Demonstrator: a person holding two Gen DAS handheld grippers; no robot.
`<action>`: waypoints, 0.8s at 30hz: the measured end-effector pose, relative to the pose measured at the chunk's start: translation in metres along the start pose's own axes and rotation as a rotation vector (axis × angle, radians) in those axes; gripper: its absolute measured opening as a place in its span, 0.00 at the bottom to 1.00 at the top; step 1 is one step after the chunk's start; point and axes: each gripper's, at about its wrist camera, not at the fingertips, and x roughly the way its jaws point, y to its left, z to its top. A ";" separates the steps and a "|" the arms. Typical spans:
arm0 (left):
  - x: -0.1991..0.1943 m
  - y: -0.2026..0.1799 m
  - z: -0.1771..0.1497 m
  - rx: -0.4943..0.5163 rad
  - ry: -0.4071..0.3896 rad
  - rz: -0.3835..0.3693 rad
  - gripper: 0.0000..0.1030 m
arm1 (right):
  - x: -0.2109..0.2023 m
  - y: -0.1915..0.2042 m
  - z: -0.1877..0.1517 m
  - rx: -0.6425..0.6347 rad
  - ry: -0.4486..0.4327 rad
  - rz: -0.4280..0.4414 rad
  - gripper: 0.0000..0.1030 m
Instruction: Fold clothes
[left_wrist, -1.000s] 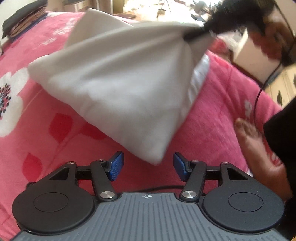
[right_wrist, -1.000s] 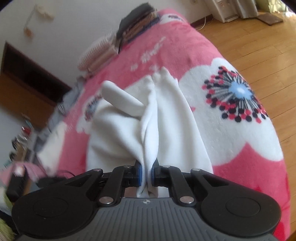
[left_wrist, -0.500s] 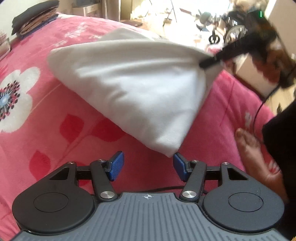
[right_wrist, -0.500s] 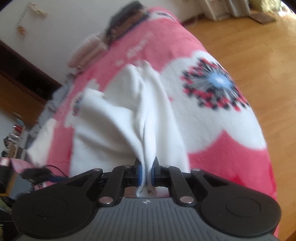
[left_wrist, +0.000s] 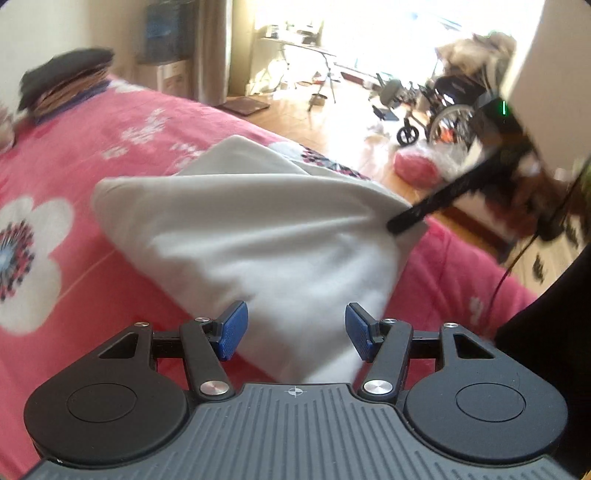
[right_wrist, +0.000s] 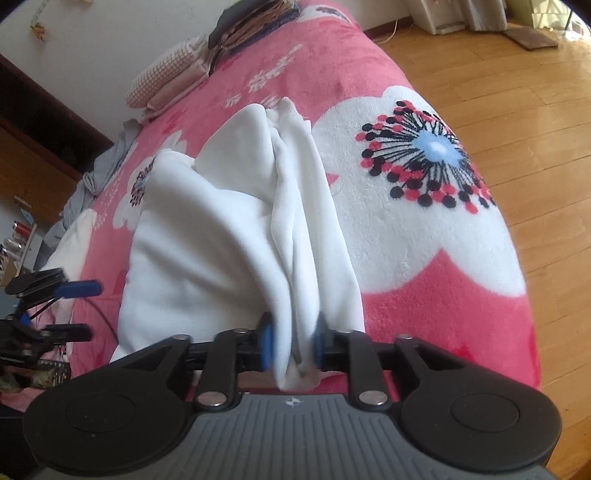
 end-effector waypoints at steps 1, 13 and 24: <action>0.005 -0.005 -0.001 0.031 0.015 0.019 0.56 | -0.006 0.001 0.003 -0.016 0.005 -0.014 0.36; 0.028 -0.005 -0.018 0.013 0.148 0.085 0.56 | 0.009 0.051 0.086 -0.221 -0.212 -0.007 0.37; 0.033 0.004 -0.027 -0.050 0.173 0.079 0.57 | 0.066 0.072 0.104 -0.325 -0.180 -0.056 0.03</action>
